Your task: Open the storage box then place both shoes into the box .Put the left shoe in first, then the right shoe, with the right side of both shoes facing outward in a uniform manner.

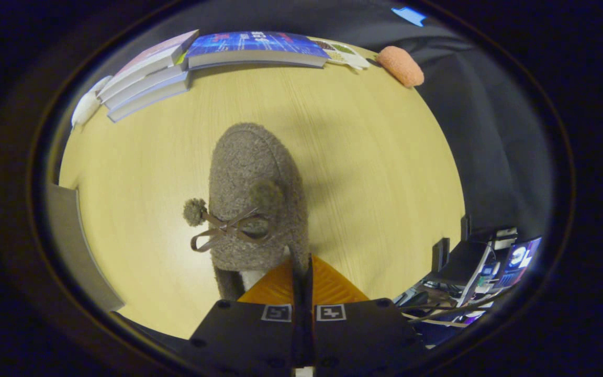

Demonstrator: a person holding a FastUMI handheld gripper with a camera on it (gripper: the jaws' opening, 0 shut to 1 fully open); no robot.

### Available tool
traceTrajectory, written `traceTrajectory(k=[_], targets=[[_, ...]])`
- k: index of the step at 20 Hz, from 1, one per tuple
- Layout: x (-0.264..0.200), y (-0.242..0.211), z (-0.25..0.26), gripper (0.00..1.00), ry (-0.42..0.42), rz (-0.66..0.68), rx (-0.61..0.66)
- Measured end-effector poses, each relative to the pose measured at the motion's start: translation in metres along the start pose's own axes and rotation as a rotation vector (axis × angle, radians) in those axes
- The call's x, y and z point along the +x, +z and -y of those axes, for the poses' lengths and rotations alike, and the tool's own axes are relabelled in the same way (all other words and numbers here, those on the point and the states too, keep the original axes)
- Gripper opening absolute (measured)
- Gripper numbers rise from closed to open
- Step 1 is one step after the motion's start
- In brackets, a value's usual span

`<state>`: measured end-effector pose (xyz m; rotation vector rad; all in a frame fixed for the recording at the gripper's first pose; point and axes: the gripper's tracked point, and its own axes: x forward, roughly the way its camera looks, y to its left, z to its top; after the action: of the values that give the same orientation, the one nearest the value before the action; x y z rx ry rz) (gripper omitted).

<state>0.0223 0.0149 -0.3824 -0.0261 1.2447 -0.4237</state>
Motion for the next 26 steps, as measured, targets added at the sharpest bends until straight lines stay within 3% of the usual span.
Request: traceTrajectory(k=[5, 10, 17, 20, 26], targets=[[-0.053, -0.008, 0.002, 0.03, -0.129, 0.032, -0.046], [-0.141, -0.014, -0.020, 0.03, -0.236, 0.062, -0.051], [-0.251, -0.033, -0.122, 0.03, -0.172, 0.117, -0.045], [-0.286, -0.038, -0.180, 0.04, -0.098, 0.154, -0.069], [-0.308, -0.054, -0.277, 0.03, 0.046, 0.163, -0.075]])
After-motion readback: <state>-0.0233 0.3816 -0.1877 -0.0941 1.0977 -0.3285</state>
